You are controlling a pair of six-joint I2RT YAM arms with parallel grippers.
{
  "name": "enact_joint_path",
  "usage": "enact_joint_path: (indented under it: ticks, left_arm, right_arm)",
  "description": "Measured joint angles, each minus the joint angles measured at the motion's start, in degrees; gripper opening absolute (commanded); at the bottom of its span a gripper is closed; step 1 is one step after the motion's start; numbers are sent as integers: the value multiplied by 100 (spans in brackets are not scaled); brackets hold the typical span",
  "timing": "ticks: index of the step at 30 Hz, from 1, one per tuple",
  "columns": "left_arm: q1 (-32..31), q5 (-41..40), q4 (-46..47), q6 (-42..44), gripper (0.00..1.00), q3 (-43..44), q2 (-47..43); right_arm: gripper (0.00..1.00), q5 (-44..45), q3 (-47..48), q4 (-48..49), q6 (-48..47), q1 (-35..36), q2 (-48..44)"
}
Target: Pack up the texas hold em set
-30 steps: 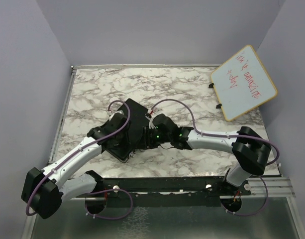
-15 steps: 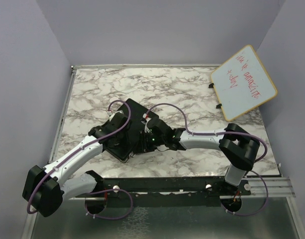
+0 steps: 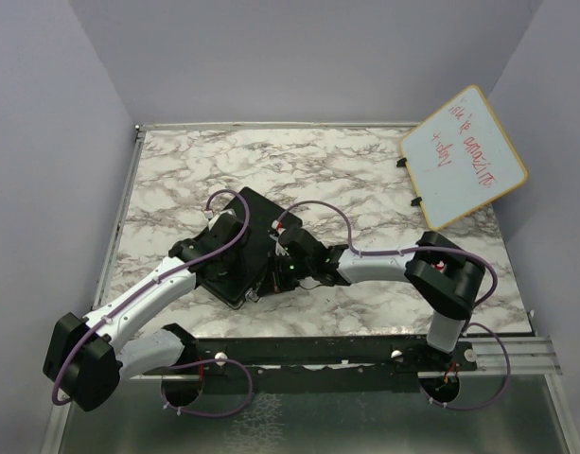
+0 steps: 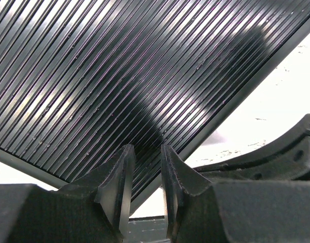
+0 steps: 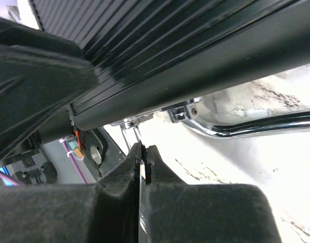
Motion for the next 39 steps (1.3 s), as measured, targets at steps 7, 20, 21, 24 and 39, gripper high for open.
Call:
enact_joint_path:
  ticks: [7,20,21,24,39]
  left_arm:
    - [0,2,39,7,33,0,15]
    - [0,7,96,17,34,0,24]
    - [0,9,96,17,35,0,24]
    - [0,11,98,17,36,0,13]
    - [-15,-24,-197,382,91,540,-588]
  right_arm:
    - [1,-55,2,190,-4,-22,278]
    - [1,140,11,789,-96,81,669]
    - [1,160,0,807,-96,92,671]
    - [2,243,-68,903,-96,114,640]
    - [32,2892,-667,-1073,-393,136,-2940]
